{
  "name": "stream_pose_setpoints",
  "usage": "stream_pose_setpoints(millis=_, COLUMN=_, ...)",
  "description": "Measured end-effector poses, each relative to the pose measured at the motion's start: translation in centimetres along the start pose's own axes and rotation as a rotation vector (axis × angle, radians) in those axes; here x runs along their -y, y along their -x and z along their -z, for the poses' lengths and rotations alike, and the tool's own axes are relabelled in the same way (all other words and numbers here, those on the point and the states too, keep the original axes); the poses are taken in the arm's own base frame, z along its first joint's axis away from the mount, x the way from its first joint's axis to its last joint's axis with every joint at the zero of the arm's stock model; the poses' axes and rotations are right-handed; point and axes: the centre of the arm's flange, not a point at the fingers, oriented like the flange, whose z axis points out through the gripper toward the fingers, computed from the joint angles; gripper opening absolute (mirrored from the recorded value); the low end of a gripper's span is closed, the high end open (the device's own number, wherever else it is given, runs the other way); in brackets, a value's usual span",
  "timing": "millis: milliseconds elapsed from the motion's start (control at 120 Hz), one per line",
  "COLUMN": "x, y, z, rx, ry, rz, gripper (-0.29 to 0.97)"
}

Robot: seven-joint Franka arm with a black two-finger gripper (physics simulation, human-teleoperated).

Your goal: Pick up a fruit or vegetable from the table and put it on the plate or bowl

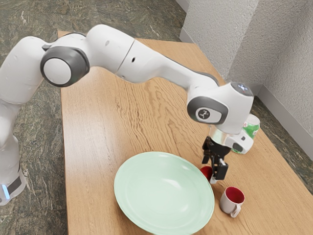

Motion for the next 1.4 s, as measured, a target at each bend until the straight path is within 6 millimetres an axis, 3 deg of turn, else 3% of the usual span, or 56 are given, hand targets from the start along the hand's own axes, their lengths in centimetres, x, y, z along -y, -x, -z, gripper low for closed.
stream_pose_setpoints(millis=508, x=0.1, y=-0.2, z=-2.1, rx=0.035, ry=0.001, rz=0.005, gripper=0.67)
stream_pose_setpoints(millis=575, x=0.0, y=-0.1, z=-2.2, rx=0.039, ry=0.002, rz=0.005, gripper=0.63)
stream_pose_setpoints(millis=767, x=-0.1, y=-0.2, z=-2.6, rx=0.043, ry=0.001, rz=0.006, gripper=0.31)
stream_pose_setpoints(millis=967, x=0.0, y=-0.2, z=-2.2, rx=0.036, ry=-0.007, rz=0.006, gripper=0.28)
stream_pose_setpoints(millis=1125, x=2.4, y=-0.9, z=-1.5, rx=0.019, ry=-0.027, rz=0.034, gripper=0.29)
stream_pose_setpoints(millis=1183, x=3.3, y=-1.3, z=-0.1, rx=-0.007, ry=-0.032, rz=0.045, gripper=0.28)
stream_pose_setpoints(millis=1275, x=3.0, y=-0.8, z=4.4, rx=-0.061, ry=-0.033, rz=0.040, gripper=0.29)
stream_pose_setpoints(millis=1400, x=1.8, y=2.6, z=9.6, rx=-0.097, ry=-0.046, rz=0.015, gripper=0.29)
